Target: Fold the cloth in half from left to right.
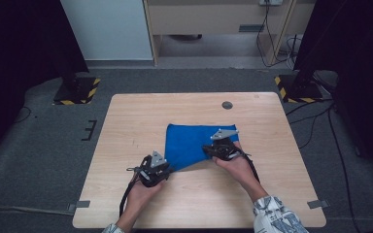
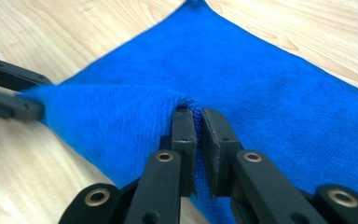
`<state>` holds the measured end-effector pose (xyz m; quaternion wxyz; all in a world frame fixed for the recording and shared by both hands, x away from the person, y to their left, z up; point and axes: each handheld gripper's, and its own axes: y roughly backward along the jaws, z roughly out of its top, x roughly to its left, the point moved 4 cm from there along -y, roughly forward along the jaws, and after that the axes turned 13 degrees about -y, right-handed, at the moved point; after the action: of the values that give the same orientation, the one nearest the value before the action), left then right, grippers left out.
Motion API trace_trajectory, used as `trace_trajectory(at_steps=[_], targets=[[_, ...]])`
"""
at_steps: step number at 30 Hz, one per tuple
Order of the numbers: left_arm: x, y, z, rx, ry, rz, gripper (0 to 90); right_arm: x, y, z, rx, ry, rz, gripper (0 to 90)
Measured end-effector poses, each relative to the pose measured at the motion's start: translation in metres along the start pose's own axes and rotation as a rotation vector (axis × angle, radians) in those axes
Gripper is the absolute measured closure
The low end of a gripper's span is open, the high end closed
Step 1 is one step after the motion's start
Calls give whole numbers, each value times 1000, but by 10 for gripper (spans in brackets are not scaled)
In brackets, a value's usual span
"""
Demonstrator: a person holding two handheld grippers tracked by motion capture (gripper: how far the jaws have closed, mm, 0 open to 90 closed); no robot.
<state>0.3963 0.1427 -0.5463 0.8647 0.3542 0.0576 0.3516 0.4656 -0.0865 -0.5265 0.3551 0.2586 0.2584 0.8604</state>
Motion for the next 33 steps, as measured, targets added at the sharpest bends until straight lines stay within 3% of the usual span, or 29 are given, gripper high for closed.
trace_trajectory(at_steps=[2,3,4,9,12,17,21,24,26,28,30,33], targets=[[6,-1,5,-10,8,3,851,-4,-4,1,10,-2,-13,835],[6,-1,5,-10,8,3,857,-4,-4,1,10,-2,-13,835],[13,0,12,-46,36,10,858,-7,-7,2,21,-3,-27,833],[28,-2,24,-75,66,16,857,-14,-14,4,35,-19,-51,812],[39,-15,26,-43,66,21,858,-21,-23,3,52,-30,-72,797],[47,-26,26,-28,82,36,855,-28,-28,2,49,-48,-93,767],[50,-37,22,9,69,46,810,-32,-29,1,44,-78,-102,697],[51,-43,17,22,77,51,755,-33,-22,5,19,-97,-109,630],[52,-44,16,25,86,67,650,-35,-10,9,-11,-104,-116,596],[54,-42,16,12,98,69,644,-35,-4,9,-24,-109,-119,598],[55,-39,17,-2,93,76,609,-33,6,8,-46,-112,-106,624],[55,-31,21,-32,88,79,595,-26,18,3,-63,-99,-78,735]])
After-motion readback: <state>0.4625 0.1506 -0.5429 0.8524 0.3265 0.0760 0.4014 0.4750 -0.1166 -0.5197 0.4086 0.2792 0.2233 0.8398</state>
